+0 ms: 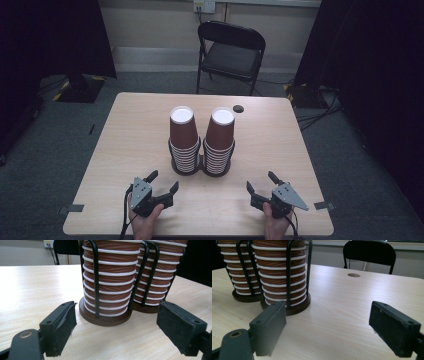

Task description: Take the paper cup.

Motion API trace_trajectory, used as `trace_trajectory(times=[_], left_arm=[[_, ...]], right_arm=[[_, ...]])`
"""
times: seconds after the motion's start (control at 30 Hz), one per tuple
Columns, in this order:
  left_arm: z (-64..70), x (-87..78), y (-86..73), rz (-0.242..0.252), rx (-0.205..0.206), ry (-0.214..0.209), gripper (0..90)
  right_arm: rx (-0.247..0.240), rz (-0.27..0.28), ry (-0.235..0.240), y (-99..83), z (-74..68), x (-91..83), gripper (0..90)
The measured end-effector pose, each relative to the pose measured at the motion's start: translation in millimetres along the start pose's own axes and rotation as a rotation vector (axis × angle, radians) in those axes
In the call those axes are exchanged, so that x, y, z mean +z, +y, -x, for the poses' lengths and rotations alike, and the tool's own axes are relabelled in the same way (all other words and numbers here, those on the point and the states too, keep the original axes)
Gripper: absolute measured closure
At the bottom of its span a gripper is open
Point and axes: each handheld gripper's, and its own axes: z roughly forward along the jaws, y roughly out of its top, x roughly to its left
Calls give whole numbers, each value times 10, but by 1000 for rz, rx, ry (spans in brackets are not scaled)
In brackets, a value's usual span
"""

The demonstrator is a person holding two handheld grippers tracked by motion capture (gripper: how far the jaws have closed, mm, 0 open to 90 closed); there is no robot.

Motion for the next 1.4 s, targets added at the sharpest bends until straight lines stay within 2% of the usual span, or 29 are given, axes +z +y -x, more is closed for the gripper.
trace_trajectory(times=[0.17, 0.2, 0.27, 0.4, 0.5, 0.67, 0.97, 1.17, 1.2, 1.3, 1.4], left_arm=[[8, 10, 28, -10, 3, -3, 157], [23, 12, 44, -26, -4, 0, 159], [56, 7, 75, -30, -16, -10, 162], [115, -1, 119, -28, 11, -9, 169], [156, -14, 128, -23, 16, -14, 176], [192, -34, 115, -24, -6, -47, 175], [271, -18, 233, -26, 8, -106, 176], [318, 15, 337, -12, 42, -119, 177], [323, 48, 358, -21, 57, -129, 189], [332, 71, 377, -23, 54, -138, 221], [363, 116, 450, -32, 85, -154, 221]], right_arm=[[6, 1, 1, 0, 4, -2, 135], [14, 9, 19, -5, 11, -16, 132], [17, 10, 24, -7, 12, -23, 133], [18, 2, 29, -4, 11, -15, 141], [25, 4, 27, -5, 16, -20, 150], [12, 3, 18, -6, -1, -28, 150], [24, 0, 35, -7, 12, -28, 167], [29, -2, 34, -6, 14, -28, 167], [29, -1, 34, -7, 15, -29, 167], [30, 1, 34, -7, 14, -31, 168], [34, 9, 32, -10, 20, -35, 169]])
